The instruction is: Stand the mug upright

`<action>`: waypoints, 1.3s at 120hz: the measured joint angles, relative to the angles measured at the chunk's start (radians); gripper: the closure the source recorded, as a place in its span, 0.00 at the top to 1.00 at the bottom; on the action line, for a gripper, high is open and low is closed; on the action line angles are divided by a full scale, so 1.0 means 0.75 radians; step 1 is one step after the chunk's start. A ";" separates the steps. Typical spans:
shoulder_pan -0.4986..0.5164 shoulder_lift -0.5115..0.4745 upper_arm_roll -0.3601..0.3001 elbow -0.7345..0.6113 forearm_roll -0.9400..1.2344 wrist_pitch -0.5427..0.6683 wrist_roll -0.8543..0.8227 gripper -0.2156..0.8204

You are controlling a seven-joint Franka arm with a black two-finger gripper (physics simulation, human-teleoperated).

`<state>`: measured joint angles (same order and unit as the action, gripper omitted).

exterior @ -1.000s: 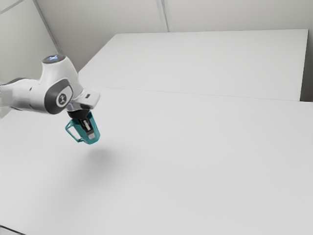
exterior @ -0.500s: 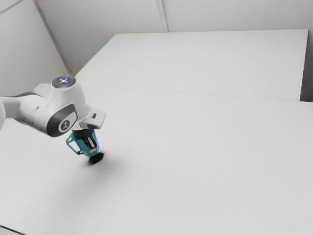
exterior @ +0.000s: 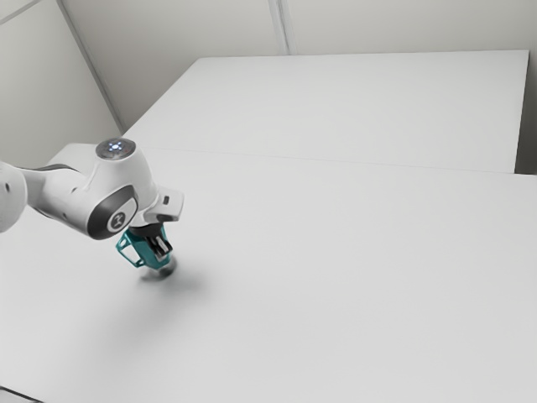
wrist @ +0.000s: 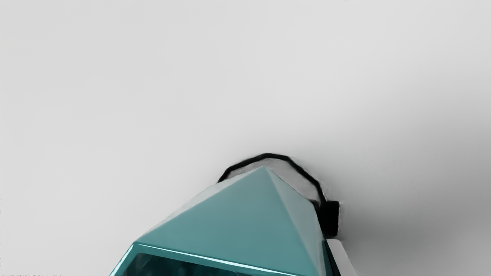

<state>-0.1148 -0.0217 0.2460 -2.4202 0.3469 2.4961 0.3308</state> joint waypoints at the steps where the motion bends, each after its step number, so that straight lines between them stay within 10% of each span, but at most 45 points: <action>1: 0.002 0.002 0.000 0.001 0.000 0.001 -0.002 0.03; 156: -0.076 0.142 -0.117 0.156 -0.263 0.050 -0.105 0.03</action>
<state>-0.1721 0.0847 0.1586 -2.3029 0.1495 2.5338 0.2521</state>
